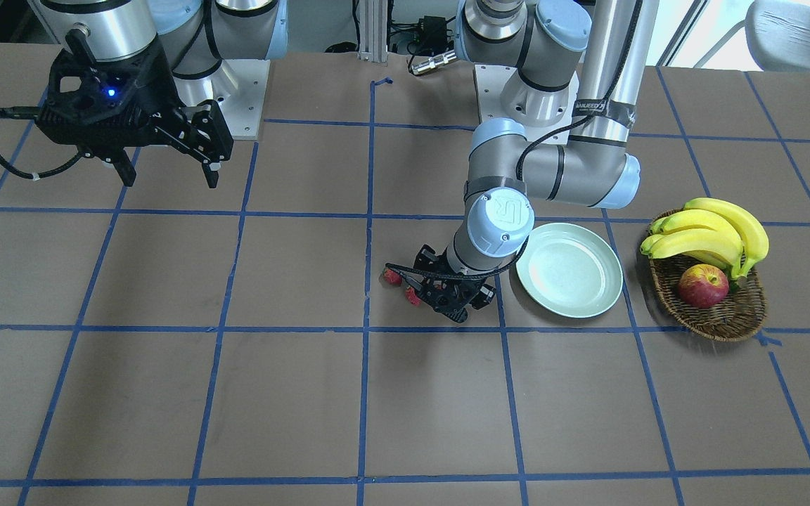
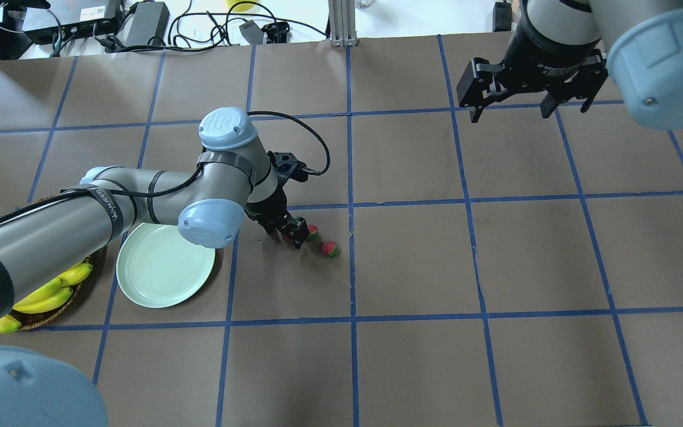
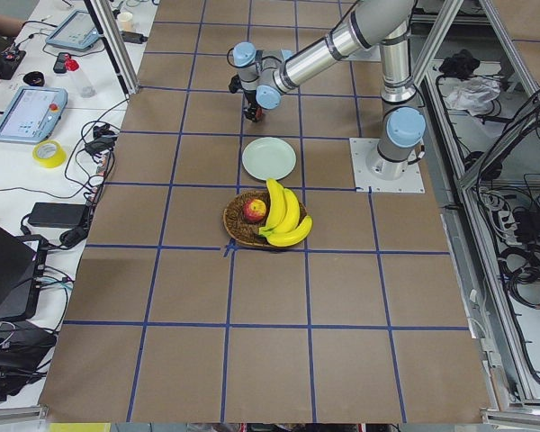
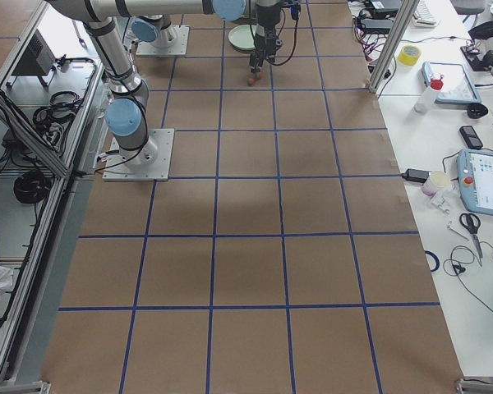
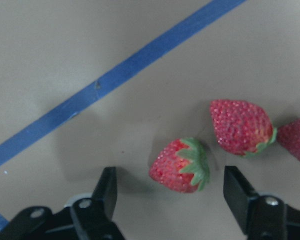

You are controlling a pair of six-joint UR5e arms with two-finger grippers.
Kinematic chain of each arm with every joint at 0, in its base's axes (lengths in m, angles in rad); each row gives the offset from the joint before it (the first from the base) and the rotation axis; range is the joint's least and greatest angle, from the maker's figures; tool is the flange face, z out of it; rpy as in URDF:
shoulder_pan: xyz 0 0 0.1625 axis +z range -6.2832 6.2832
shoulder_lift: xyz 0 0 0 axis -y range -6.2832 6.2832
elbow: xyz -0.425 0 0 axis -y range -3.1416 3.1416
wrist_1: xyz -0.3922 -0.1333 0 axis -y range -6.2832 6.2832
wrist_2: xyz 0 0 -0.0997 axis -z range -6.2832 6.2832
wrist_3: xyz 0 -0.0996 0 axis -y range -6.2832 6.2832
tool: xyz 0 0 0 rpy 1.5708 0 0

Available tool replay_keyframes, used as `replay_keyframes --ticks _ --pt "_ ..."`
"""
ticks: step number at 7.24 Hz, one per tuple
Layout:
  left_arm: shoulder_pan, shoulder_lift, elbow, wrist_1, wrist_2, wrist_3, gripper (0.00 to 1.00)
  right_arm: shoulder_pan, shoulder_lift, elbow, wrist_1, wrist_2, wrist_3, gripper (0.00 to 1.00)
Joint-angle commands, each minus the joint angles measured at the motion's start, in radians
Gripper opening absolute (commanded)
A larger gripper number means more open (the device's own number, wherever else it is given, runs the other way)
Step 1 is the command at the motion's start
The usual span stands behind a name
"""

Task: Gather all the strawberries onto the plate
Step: 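Lift the strawberry with the left gripper and carry it over the plate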

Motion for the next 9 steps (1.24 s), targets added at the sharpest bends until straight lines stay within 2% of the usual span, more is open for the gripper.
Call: replay_keyframes --ticks 1,2,3,4,5,9 --pt "0.0 0.0 0.0 0.002 -0.005 -0.003 0.56 0.001 -0.001 0.001 0.008 -0.001 0.002 1.0" --pt "0.0 0.0 0.0 0.002 -0.005 -0.003 0.51 0.001 -0.001 0.004 0.008 0.006 0.002 1.0" --pt "-0.002 0.0 0.0 0.002 -0.005 -0.002 0.37 0.001 -0.001 0.004 0.008 0.005 0.002 1.0" --pt "-0.002 0.0 0.0 0.002 -0.005 0.001 0.13 0.001 -0.001 0.004 0.006 0.003 0.002 1.0" --pt "0.0 0.003 0.0 0.0 -0.005 0.004 0.0 0.001 -0.001 0.004 0.008 0.005 0.002 1.0" --pt "0.003 0.072 0.002 -0.023 0.011 -0.005 0.0 0.001 -0.003 0.004 0.008 0.008 0.002 1.0"
